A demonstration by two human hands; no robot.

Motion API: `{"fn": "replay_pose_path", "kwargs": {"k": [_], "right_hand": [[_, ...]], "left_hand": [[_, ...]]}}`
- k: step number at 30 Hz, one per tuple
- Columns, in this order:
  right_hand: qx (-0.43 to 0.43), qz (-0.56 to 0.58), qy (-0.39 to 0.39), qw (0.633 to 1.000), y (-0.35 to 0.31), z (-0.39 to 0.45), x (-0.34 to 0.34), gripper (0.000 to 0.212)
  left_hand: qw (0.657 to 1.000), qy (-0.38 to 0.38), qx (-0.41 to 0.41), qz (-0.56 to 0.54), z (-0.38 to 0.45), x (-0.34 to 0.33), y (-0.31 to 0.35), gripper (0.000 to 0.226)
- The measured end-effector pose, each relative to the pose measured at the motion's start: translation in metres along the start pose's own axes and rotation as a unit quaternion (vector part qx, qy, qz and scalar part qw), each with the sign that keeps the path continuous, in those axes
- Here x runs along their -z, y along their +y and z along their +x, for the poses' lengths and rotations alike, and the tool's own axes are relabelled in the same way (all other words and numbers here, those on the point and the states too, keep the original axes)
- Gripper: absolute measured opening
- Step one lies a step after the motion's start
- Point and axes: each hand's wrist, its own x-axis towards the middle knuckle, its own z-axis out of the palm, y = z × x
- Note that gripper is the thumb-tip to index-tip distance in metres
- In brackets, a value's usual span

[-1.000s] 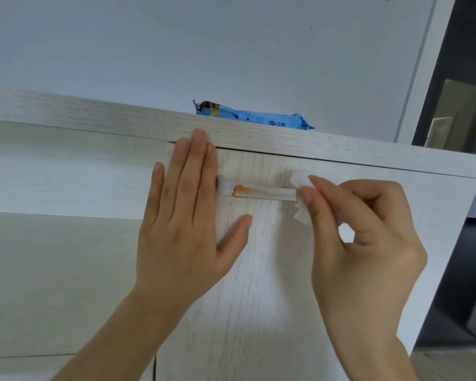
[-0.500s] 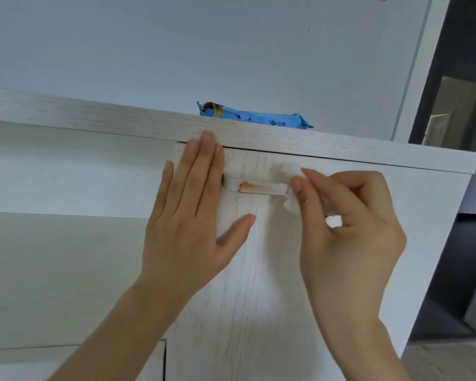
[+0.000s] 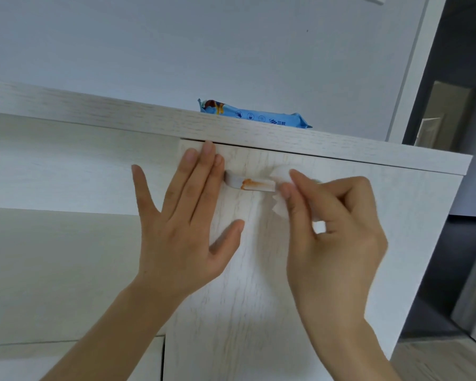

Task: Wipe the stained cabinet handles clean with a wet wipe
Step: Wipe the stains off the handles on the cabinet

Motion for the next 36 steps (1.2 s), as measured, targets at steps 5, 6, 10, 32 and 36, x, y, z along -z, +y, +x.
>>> {"fn": "replay_pose_path", "kwargs": {"k": [5,6,10,32,36], "right_hand": [[-0.009,-0.016,0.004,1.000,-0.001,0.002,-0.003,0.014],[-0.007,-0.017,-0.001,1.000,-0.002,0.001,-0.003,0.014],[-0.011,-0.030,-0.003,0.999,-0.001,0.001,-0.002,0.015],[0.003,-0.008,-0.004,1.000,-0.009,0.000,-0.004,0.016],[0.005,-0.016,0.005,1.000,-0.010,-0.002,-0.007,0.017]], "left_hand": [[1.000,0.004,0.015,-0.023,-0.002,-0.001,0.000,0.067],[0.999,0.003,0.025,-0.034,-0.003,0.000,0.000,0.067],[0.999,-0.009,0.031,-0.043,-0.004,0.001,-0.001,0.067],[0.999,-0.034,0.021,-0.006,-0.007,0.004,-0.006,0.069],[0.999,-0.030,0.025,-0.019,-0.007,0.003,-0.005,0.069]]}}
